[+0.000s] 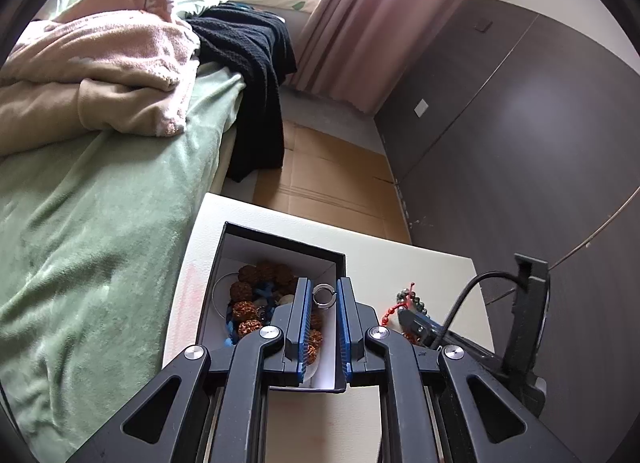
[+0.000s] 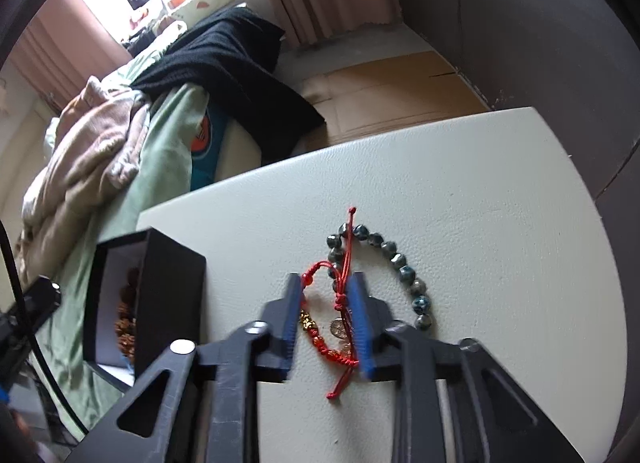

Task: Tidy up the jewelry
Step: 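Grasp the small silver ring with the left tool and carry it to the box, then drop the ring into the box with the left tool while the right tool grasps the red-string bracelet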

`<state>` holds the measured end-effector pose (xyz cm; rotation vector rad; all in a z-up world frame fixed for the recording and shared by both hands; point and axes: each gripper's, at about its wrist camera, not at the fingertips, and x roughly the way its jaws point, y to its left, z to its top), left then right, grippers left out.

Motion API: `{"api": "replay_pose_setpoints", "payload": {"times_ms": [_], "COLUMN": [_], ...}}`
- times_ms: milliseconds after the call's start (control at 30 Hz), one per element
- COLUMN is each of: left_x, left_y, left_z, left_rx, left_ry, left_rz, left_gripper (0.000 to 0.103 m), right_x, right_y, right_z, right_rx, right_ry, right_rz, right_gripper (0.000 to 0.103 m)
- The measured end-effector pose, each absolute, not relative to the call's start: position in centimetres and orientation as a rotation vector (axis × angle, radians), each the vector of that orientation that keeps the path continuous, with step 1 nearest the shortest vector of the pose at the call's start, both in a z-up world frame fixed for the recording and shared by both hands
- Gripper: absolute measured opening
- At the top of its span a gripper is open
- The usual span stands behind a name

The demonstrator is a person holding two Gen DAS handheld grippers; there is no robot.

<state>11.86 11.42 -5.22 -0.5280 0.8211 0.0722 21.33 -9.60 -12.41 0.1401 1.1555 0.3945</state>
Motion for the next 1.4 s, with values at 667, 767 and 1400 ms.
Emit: {"api": "replay_pose_setpoints", "payload": {"times_ms": [667,767,1400], "left_x": [12.2,12.2,10.5], "left_y": [12.3,13.1,16.6], "left_z": [-5.4,-5.7,-5.6], "left_rx": [-0.562,-0.623,-0.716], "left_ry": [0.817,0.825,0.778], "left_rz": [0.098,0.082,0.182], "left_gripper": [0.014,0.045,0.072], "right_x": [18.5,17.8,16.4], "right_y": [-12.4,-11.9,-5.4], "right_z": [-4.2,-2.9,-2.9], "right_rx": [0.369,0.393,0.47], "right_ry": [0.969,0.934,0.955], "right_rz": [0.57,0.621,0.852], "right_gripper": [0.006,0.006,0.008]}}
